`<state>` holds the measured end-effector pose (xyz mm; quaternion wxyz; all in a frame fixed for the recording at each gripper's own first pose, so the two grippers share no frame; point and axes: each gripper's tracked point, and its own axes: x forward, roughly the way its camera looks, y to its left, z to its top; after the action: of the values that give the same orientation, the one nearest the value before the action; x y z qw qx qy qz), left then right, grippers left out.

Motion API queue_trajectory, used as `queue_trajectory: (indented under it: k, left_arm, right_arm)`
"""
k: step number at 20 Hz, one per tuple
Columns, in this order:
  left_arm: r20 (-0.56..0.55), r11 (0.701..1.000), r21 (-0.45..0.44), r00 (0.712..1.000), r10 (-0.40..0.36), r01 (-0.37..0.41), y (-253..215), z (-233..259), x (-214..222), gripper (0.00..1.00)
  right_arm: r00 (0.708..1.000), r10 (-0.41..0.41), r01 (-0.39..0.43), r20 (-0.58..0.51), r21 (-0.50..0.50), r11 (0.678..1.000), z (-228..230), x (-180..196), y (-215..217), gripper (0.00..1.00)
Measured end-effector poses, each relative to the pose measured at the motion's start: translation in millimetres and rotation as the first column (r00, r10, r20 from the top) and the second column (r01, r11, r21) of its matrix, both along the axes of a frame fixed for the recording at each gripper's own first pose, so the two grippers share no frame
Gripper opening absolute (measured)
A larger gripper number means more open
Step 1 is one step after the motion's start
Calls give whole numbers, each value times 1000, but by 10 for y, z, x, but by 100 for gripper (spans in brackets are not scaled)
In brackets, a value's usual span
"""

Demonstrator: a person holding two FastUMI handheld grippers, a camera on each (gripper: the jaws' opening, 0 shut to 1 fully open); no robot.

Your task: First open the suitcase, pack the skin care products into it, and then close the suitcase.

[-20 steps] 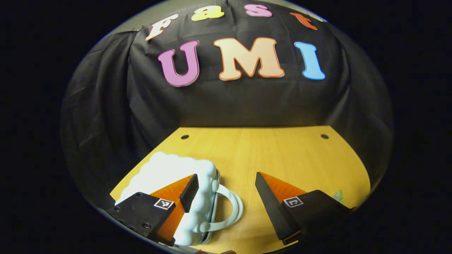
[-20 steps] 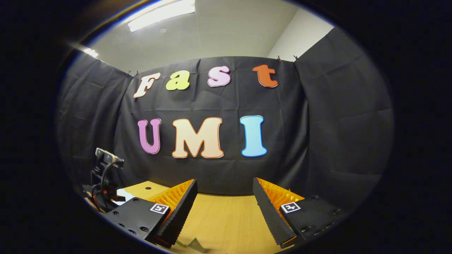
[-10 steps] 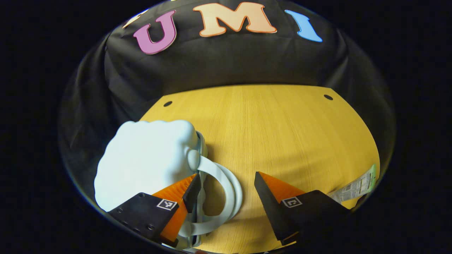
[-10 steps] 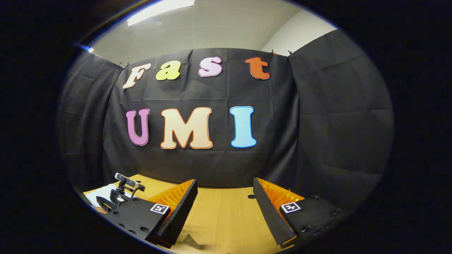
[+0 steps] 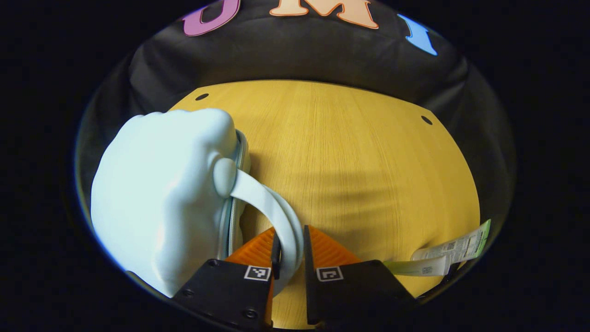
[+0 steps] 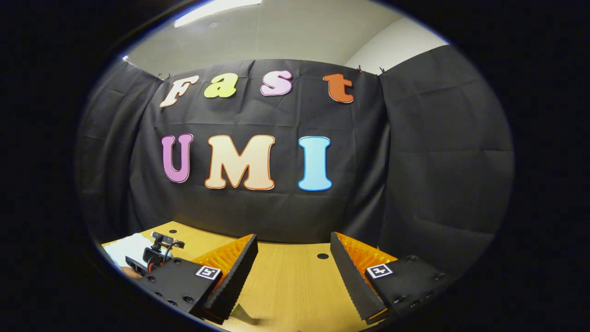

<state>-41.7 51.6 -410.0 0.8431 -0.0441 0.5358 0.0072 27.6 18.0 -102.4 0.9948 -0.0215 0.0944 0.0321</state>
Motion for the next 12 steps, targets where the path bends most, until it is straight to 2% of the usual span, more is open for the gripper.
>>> queue_trajectory:
  k: [3,6,8,12]
  left_arm:
    - [-30,999,-32,1000,2,-2,7,97,3,10]
    - [-13,998,-57,1000,-10,9,-29,166,13,7]
    - [-12,998,-55,1000,-19,18,-17,217,10,5]
    - [-35,996,-85,999,-29,26,-6,356,-56,3]
  right_arm:
    - [1000,15,-15,5,-8,1000,-16,9,53,99]
    - [999,31,-31,12,-6,1000,-24,2,117,100]
    - [999,42,-42,26,-11,999,-2,0,151,96]
    - [994,92,-90,55,-44,995,-13,-7,222,99]
